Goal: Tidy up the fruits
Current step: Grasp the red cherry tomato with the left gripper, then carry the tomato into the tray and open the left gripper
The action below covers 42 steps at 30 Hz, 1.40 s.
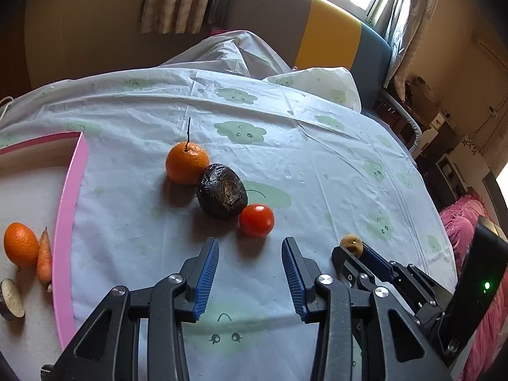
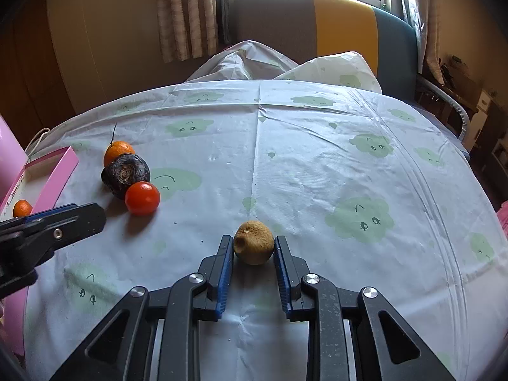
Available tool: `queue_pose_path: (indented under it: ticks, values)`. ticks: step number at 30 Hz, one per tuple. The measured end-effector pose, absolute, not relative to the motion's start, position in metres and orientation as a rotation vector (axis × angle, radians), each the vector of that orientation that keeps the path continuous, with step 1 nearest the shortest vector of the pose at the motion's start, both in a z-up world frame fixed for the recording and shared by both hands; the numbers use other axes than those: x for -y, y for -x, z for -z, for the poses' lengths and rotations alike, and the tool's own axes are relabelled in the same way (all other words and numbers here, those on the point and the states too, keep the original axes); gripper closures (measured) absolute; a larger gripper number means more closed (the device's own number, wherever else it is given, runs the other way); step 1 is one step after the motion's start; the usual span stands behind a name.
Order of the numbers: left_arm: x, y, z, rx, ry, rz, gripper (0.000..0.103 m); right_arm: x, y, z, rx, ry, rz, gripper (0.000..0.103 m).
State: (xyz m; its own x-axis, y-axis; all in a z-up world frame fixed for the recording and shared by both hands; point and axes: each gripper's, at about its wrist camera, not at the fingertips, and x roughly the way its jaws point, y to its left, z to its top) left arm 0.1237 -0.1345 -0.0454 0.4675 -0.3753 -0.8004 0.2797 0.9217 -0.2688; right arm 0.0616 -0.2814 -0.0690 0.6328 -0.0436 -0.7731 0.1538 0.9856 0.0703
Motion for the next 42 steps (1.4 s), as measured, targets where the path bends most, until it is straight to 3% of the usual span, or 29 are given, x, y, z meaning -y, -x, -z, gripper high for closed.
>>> queue_pose_path:
  ticks: [13, 16, 21, 34, 42]
  values:
    - [0.166, -0.154, 0.064, -1.057, 0.097, 0.334, 0.061, 0.287, -0.059, 0.07, -0.861, -0.186, 0.089, 0.077]
    - [0.168, -0.154, 0.069, -1.044, 0.076, 0.303, 0.072, 0.288, -0.059, 0.071, -0.859, -0.192, 0.087, 0.077]
    - [0.166, -0.151, 0.069, -1.023, 0.065, 0.316, 0.073, 0.288, -0.059, 0.071, -0.86, -0.193, 0.086, 0.077]
    - [0.143, -0.11, 0.053, -0.92, -0.03, 0.329, 0.074, 0.287, -0.061, 0.072, -0.87, -0.177, 0.09, 0.076]
    - [0.126, -0.077, 0.071, -0.888, -0.055, 0.326, 0.074, 0.285, -0.062, 0.073, -0.876, -0.165, 0.091, 0.076]
